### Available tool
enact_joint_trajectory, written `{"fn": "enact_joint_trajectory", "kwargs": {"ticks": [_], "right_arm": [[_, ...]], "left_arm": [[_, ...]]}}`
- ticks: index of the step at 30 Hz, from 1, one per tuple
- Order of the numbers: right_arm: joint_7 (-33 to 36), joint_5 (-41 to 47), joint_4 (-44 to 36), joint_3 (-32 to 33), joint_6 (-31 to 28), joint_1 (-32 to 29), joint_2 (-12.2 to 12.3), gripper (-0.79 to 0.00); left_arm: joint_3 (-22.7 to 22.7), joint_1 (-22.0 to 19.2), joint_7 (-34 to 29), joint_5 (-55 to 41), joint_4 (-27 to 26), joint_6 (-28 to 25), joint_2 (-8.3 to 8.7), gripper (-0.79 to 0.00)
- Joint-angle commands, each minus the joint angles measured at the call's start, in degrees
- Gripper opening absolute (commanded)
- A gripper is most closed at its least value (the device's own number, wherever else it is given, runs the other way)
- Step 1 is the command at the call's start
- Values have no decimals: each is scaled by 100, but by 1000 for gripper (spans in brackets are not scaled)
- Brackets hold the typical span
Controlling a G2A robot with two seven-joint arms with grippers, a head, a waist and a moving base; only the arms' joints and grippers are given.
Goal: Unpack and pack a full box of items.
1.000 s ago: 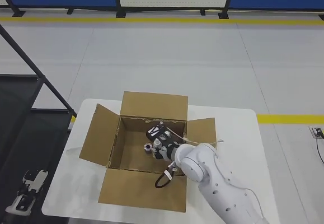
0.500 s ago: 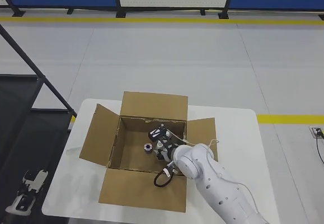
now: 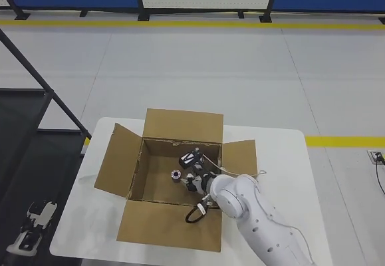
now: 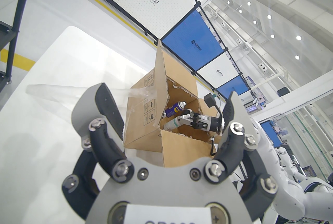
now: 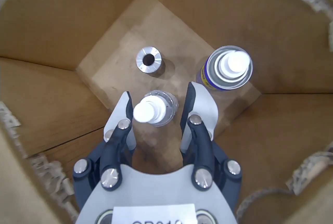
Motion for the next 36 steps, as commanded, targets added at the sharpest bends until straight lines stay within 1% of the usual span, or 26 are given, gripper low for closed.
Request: {"fn": "enact_joint_trajectory", "kwargs": {"ticks": [1, 4, 6, 8, 11, 14, 17, 20, 23, 26, 28, 32, 34, 36], "right_arm": [[-40, -67, -566, 174, -67, -289, 64, 0], [-275, -108, -1423, 474, -209, -792, 161, 0], [-476, -128, -1928, 698, -294, -1141, 222, 0], [-712, -162, -2368, 953, -313, -1474, 277, 0], [-1131, -113, -2857, 1385, -242, -1977, 346, 0], [-1454, 155, -3135, 1894, -284, -2471, 411, 0], [-1424, 545, -3163, 2392, -327, -2813, 469, 0], [-1553, 951, -3162, 2856, -432, -3079, 518, 0], [-1628, 1283, -3142, 3227, -509, -3357, 560, 0], [-1518, 1666, -3068, 3515, -623, -3505, 602, 0], [-1330, 1973, -2980, 3599, -849, -3488, 631, 0], [-976, 2484, -2688, 3568, -1564, -3245, 696, 0], [-888, 2830, -2575, 3436, -2069, -3089, 720, 0], [-733, 3076, -2417, 3323, -2414, -2899, 747, 0]], "left_arm": [[0, 0, 0, 0, 0, 0, 0, 0], [31, -75, 113, 196, 4, 79, 0, 0], [116, -227, 175, 424, 19, 234, 7, 0], [237, -475, 274, 751, 90, 389, 19, 0], [499, -870, 96, 1052, 223, 522, 55, 0], [782, -1297, -186, 1323, 447, 582, 99, 0], [1087, -1666, -386, 1503, 666, 541, 130, 0], [1330, -1876, -512, 1639, 778, 546, 148, 0], [1510, -1926, -606, 1746, 699, 499, 161, 0], [1639, -1892, -677, 1852, 544, 483, 172, 0], [1728, -1853, -708, 1874, 460, 467, 176, 0], [1908, -1764, -711, 1972, 257, 470, 182, 0], [2009, -1723, -738, 2046, 145, 452, 186, 0], [2115, -1698, -708, 2169, 74, 475, 188, 0]]}}
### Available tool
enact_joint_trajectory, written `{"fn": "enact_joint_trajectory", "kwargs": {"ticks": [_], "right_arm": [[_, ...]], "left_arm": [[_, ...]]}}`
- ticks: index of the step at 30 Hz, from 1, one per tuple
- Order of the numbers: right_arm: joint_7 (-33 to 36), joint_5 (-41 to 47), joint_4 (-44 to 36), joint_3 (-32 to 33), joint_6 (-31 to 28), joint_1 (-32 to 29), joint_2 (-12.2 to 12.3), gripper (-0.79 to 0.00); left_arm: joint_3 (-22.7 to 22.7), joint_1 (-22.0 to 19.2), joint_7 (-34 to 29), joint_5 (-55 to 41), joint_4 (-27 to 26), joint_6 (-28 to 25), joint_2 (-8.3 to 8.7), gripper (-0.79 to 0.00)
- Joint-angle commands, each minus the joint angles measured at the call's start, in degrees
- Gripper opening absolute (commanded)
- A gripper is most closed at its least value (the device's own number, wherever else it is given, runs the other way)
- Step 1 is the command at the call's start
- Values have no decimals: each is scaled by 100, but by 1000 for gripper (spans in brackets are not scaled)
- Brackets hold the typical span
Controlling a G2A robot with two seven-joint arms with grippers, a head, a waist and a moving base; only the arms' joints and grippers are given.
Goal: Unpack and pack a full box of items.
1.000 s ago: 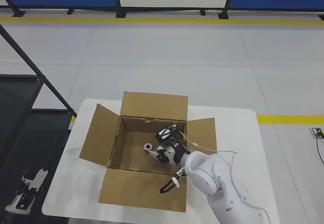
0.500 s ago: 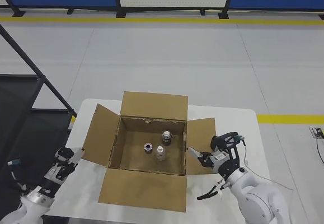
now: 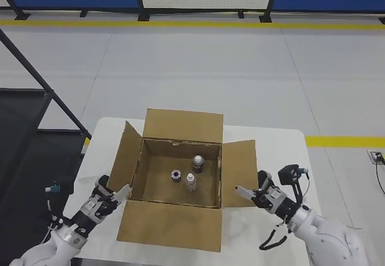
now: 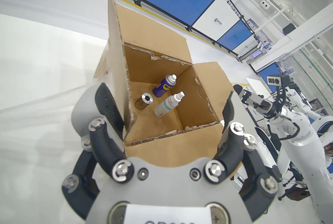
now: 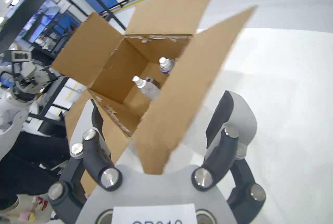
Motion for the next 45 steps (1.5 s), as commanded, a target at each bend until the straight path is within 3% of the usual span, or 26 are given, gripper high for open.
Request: {"fn": "enact_joint_trajectory", "kwargs": {"ticks": [1, 7, 14, 20, 26, 40, 45], "right_arm": [[146, 288, 147, -140, -368, 212, 23, 0], [555, 1229, 550, -661, -1207, 848, 79, 0], [768, 1911, 1617, -1382, -1189, 1793, 69, 0], [585, 1174, 2389, -1950, -636, 2440, 14, 0], [436, 487, 2718, -2353, -358, 2720, -9, 0], [40, -363, 2552, -2675, -37, 2724, 29, 0], [-336, -295, 2261, -2476, -197, 2593, 83, 0]], "left_arm": [[131, 11, 4, 139, -53, 34, 2, 0], [587, -145, -23, 553, -34, 236, 4, 0], [1006, -517, -239, 667, 251, 536, 10, 0], [1236, -746, -385, 798, 443, 719, 21, 0], [1387, -826, -429, 947, 554, 791, 35, 0], [1491, -861, -334, 974, 664, 903, 69, 0], [1127, -621, -261, 588, 285, 767, 108, 0]]}}
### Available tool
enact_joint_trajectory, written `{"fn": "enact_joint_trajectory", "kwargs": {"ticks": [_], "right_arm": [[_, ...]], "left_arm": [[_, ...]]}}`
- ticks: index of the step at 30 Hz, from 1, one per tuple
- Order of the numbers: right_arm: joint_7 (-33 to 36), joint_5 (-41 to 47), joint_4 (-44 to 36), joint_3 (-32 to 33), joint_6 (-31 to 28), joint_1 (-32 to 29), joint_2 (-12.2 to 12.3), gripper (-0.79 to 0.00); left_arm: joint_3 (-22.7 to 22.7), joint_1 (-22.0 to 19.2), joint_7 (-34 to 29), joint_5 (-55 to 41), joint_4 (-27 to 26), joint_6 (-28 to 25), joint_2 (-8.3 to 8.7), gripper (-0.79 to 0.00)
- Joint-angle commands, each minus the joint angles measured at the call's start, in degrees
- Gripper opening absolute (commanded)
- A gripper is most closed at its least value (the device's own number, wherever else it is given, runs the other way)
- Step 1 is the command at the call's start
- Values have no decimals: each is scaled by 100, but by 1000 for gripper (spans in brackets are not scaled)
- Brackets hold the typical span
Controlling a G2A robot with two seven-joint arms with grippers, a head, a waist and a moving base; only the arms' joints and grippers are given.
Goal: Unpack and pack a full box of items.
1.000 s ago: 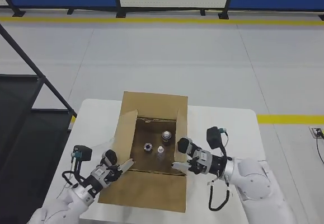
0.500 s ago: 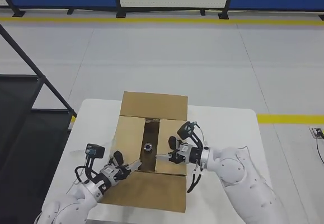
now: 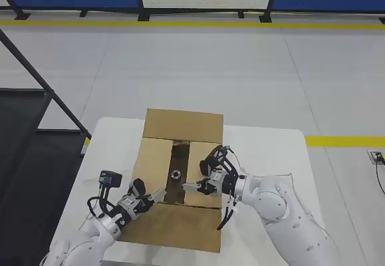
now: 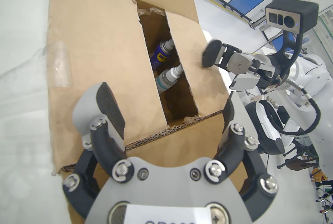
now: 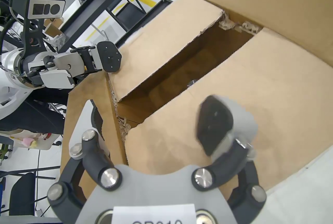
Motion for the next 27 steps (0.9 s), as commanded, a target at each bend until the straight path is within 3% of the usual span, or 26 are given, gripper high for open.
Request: {"fn": "enact_joint_trajectory", "kwargs": {"ticks": [1, 7, 11, 15, 20, 27], "right_arm": [[-232, -5, -155, 130, -45, -93, 29, 0], [-841, -286, -716, 393, -148, -468, 98, 0], [-841, -286, -716, 393, -148, -468, 98, 0], [-882, -288, -717, 398, -96, -493, 98, 0], [-1421, -70, -417, 562, 360, -334, 81, 0], [-1954, 158, 245, 776, 791, 67, 65, 0]], "left_arm": [[-243, 166, 16, -228, -212, -104, 23, 0], [-1280, 655, 112, -1257, -373, -434, 89, 0], [-2166, 991, -176, -1891, -102, -811, 160, 0], [-2724, 1311, -722, -1956, 252, -1430, 241, 0], [-2696, 1346, -1985, -2395, 866, -1923, 368, 0], [-2294, 733, -3861, -3585, 1548, -1502, 562, 0]]}}
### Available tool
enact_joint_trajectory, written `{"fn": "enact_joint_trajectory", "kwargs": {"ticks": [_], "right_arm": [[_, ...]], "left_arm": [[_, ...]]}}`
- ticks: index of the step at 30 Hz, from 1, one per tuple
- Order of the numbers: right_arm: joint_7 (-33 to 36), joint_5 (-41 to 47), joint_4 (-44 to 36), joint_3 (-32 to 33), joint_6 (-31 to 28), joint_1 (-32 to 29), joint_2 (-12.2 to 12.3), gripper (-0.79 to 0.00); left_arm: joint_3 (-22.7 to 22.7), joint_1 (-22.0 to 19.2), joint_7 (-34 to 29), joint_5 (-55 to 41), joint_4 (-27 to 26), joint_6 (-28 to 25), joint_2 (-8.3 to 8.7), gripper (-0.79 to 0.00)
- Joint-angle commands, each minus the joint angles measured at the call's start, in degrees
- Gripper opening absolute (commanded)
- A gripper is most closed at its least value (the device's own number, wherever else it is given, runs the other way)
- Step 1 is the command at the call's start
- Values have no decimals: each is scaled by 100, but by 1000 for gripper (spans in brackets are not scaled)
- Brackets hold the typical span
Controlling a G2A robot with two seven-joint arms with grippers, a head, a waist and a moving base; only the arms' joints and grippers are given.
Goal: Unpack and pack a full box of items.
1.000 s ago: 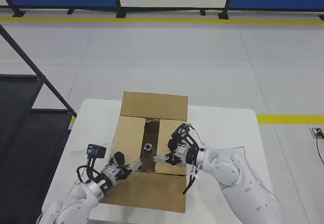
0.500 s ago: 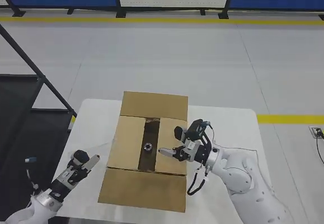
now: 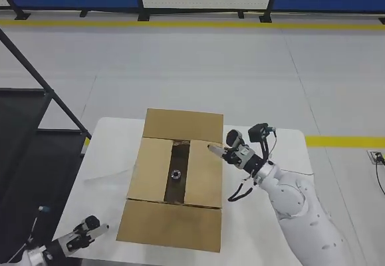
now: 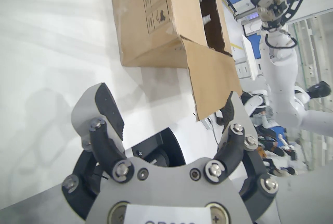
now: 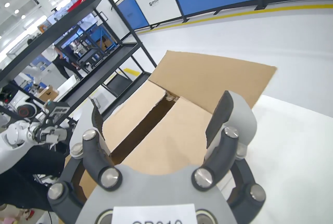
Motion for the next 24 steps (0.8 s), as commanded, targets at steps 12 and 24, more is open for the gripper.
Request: {"fn": "enact_joint_trajectory", "kwargs": {"ticks": [12, 24], "right_arm": [[-267, 149, 2000, -408, 1030, 1241, -198, 0], [191, 1147, 4462, -1000, 39, 2608, -564, 0]], "left_arm": [[803, -390, -1300, -1048, -33, 431, 296, 0], [953, -506, -728, -1396, 8, 737, 390, 0]]}}
